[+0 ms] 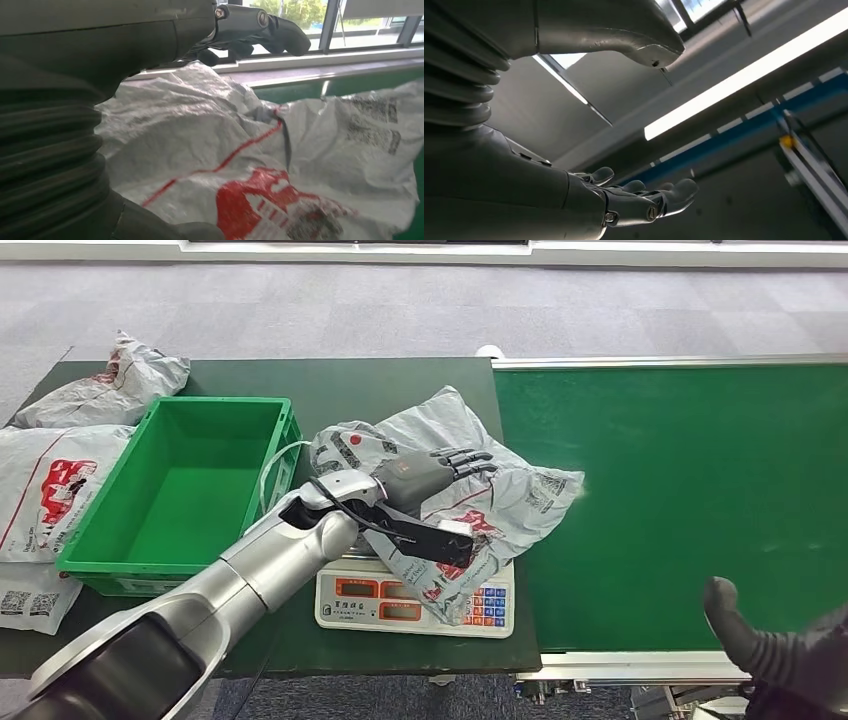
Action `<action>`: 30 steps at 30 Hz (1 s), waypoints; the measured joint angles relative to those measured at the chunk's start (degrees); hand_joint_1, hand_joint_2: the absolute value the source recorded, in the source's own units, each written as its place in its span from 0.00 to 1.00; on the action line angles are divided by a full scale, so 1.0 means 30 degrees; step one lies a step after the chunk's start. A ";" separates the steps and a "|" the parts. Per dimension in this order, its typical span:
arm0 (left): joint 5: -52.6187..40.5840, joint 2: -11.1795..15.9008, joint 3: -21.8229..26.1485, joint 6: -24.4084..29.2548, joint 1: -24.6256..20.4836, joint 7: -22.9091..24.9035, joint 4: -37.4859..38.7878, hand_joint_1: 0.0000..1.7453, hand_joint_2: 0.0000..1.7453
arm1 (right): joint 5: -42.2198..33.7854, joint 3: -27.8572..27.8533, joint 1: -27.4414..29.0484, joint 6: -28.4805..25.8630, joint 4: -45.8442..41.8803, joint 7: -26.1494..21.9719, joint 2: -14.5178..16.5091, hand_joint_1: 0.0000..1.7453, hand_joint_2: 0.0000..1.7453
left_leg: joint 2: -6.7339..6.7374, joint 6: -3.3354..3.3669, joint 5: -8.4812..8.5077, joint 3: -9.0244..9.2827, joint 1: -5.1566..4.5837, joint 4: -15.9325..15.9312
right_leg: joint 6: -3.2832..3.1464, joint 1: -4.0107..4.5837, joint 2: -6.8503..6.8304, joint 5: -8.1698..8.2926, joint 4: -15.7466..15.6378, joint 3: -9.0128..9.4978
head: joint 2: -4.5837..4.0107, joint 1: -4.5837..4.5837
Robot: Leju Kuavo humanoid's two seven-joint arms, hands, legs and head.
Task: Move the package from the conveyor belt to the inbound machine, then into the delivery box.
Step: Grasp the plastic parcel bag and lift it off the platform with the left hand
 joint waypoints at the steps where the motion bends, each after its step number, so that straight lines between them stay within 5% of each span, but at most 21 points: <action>1: 0.0078 -0.0155 -0.0135 0.0104 0.0067 -0.0073 0.0329 0.00 1.00 | -0.0068 -0.0122 -0.0055 -0.0123 -0.0254 -0.0591 0.0503 0.00 1.00 | 0.0000 0.0000 0.0000 0.0001 0.0002 -0.0003 | -0.0001 0.0002 0.0000 -0.0001 0.0002 -0.0001 | 0.0000 -0.0002; 8: 0.0385 -0.0814 -0.0613 0.0272 0.0871 -0.0283 0.1774 0.00 1.00 | 0.0577 -0.0314 -0.0566 -0.0220 -0.1097 -0.1204 0.2829 0.00 1.00 | 0.0005 -0.0002 0.0004 0.0000 0.0008 -0.0010 | -0.0007 0.0003 0.0004 -0.0005 0.0010 0.0000 | 0.0000 0.0000; 17: 0.0532 -0.1111 -0.0856 0.0264 0.1468 -0.0357 0.2591 0.00 1.00 | 0.0407 -0.0308 -0.0940 -0.0220 -0.1097 -0.1204 0.3733 0.00 1.00 | -0.0004 0.0005 0.0007 -0.0008 -0.0002 -0.0002 | -0.0002 -0.0007 -0.0003 -0.0002 0.0008 0.0007 | 0.0000 0.0000; 18: 0.0576 -0.1151 -0.0860 0.0222 0.1539 -0.0376 0.2684 0.03 1.00 | 0.0376 -0.0299 -0.0979 -0.0220 -0.1095 -0.1202 0.3782 0.00 1.00 | -0.0004 0.0005 0.0007 -0.0010 -0.0002 -0.0002 | -0.0003 -0.0007 -0.0003 -0.0002 0.0008 0.0006 | 0.0000 0.0000; 22: 0.0620 -0.1460 -0.1013 -0.0201 0.2034 -0.0443 0.3210 0.98 1.00 | 0.0586 -0.0186 -0.1404 -0.0211 -0.1084 -0.0967 0.3991 0.00 1.00 | -0.0006 0.0005 0.0007 -0.0009 -0.0001 -0.0003 | -0.0003 -0.0006 -0.0006 -0.0003 0.0008 0.0004 | 0.0000 -0.0002; 30: 0.0061 -0.1850 -0.1525 -0.0018 0.2363 -0.0425 0.3877 1.00 1.00 | 0.0768 -0.0051 -0.1478 -0.0205 -0.1110 -0.0956 0.4305 0.00 1.00 | -0.0024 0.0005 0.0007 -0.0001 0.0000 -0.0003 | -0.0002 -0.0004 -0.0025 -0.0005 0.0008 0.0028 | 0.0000 -0.0002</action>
